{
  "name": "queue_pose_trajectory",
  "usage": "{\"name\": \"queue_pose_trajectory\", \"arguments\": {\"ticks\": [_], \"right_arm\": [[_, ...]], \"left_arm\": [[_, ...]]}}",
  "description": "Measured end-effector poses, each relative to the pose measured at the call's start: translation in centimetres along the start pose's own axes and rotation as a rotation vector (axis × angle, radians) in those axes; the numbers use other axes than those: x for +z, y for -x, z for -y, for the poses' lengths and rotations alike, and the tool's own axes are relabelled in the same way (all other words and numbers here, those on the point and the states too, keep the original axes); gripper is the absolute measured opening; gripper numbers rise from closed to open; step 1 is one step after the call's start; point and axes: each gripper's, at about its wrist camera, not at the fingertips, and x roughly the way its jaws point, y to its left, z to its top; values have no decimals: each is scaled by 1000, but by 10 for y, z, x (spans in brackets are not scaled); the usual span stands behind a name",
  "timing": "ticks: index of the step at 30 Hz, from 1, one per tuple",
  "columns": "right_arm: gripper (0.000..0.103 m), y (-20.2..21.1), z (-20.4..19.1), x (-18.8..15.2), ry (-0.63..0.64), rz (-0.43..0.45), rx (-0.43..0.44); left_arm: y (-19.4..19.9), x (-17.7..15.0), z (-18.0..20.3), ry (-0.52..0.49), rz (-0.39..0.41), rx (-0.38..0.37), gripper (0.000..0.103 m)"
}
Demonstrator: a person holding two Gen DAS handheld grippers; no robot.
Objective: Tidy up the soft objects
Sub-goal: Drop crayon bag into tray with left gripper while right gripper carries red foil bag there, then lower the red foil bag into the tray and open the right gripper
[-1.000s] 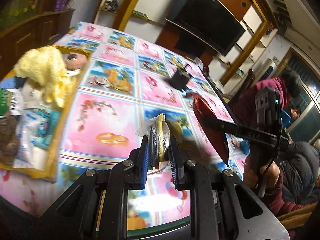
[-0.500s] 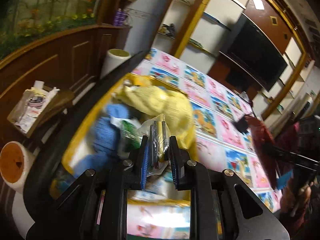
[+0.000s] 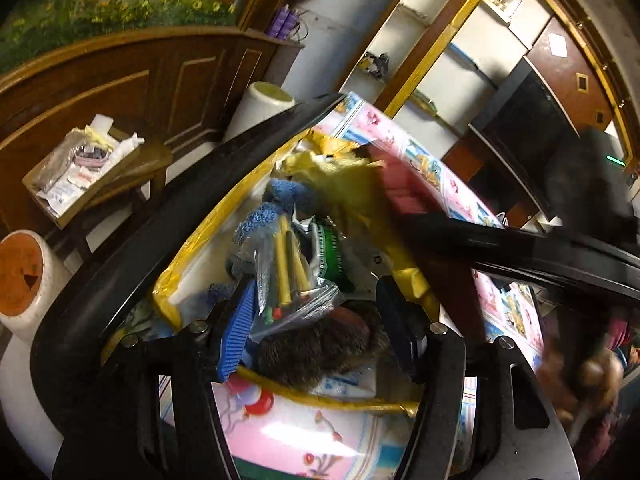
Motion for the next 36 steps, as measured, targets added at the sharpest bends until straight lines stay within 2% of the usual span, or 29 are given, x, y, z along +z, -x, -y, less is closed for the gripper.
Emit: {"name": "queue_pose_trajectory", "arguments": {"ticks": [4,6,9,11,13,17,19,22,25,27,29,31,33,36], "right_arm": [[51,-29,-2,10,68,14,-208],[54,-41,-4,8,108,-7,-281],[56,-31,-7,-1,130,12,-241],[64,-13,-11,-7,160,71,-222],[74,14,-15,-17,190,149,-212],[76,76,-5,-47,185,228,-174],[76,104,9,-71,152,228,-161],[76,137,30,-125,65,227,-185],[76,153,44,-181,-30,245,-163],[76,156,52,-205,-64,273,-177],[76,155,62,-216,-94,288,-190],[76,154,75,-219,-123,259,-224],[76,162,86,-217,-153,279,-226],[76,172,92,-213,-143,301,-238]], "left_arm": [[11,-3,4,-20,13,3,62],[17,-4,6,-27,25,-6,62],[26,-7,12,-42,65,-2,64],[30,-8,16,-44,86,-3,66],[31,-9,21,-52,94,-13,66],[38,-12,41,-98,115,-25,66],[41,-17,54,-134,124,-35,66],[40,-25,76,-177,122,-65,70],[32,-32,101,-226,98,-94,70],[25,-38,119,-266,73,-94,70],[18,-43,138,-317,56,-70,70],[17,-47,154,-378,69,-18,70],[20,-50,166,-446,113,92,70],[23,-53,173,-494,166,236,70]]}}
